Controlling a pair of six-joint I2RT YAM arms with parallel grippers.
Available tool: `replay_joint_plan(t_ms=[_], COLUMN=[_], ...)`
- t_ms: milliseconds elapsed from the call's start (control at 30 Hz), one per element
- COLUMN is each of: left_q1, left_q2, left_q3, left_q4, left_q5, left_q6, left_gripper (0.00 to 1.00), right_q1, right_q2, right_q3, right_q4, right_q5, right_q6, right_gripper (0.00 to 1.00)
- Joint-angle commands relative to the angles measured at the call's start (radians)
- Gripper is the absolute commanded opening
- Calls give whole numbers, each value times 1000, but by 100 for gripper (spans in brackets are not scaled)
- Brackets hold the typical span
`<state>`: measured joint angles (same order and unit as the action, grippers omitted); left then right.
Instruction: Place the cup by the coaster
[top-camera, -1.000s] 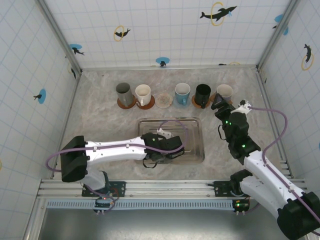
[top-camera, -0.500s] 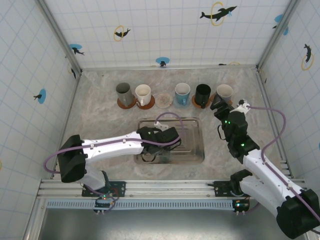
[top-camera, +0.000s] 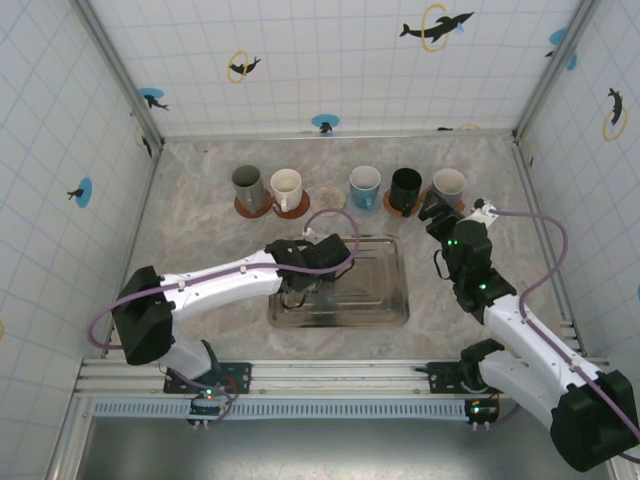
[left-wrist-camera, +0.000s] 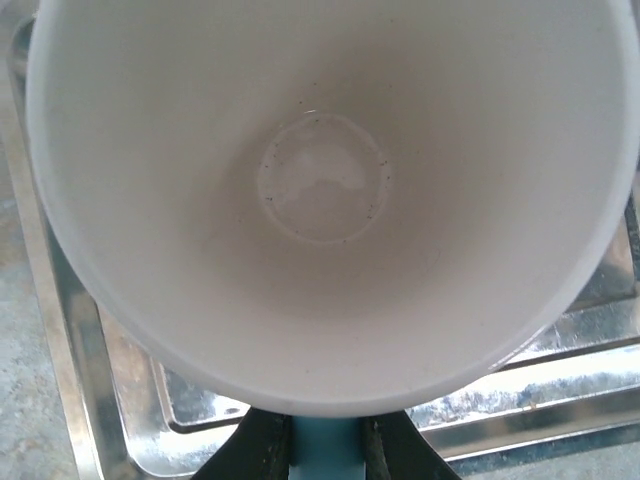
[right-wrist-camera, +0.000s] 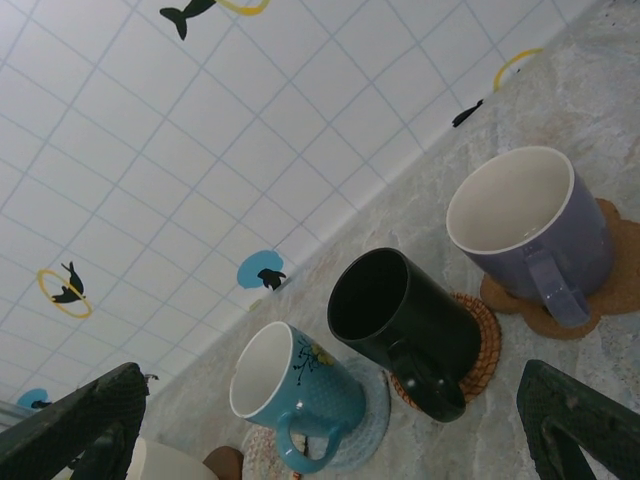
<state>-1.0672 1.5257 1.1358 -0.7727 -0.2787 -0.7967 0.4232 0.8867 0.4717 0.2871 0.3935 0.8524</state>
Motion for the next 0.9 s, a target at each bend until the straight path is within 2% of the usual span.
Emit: replay_joint_plan(t_ms=[0, 200, 867], left_q1=[34, 92, 246], left_q2=[3, 30, 193], left_q3=[71, 82, 294], left_q4=[64, 100, 124], left_q5=[-46, -34, 20], left_q6=[61, 111, 264], left_gripper=[0, 0, 0], right_q1=[-8, -9, -17], right_q2=[10, 27, 94], right_q3=[44, 54, 88], right_q4=[33, 22, 20], right_q5=[-18, -19, -73], right_q6=[-17, -33, -44], right_gripper=[98, 98, 98])
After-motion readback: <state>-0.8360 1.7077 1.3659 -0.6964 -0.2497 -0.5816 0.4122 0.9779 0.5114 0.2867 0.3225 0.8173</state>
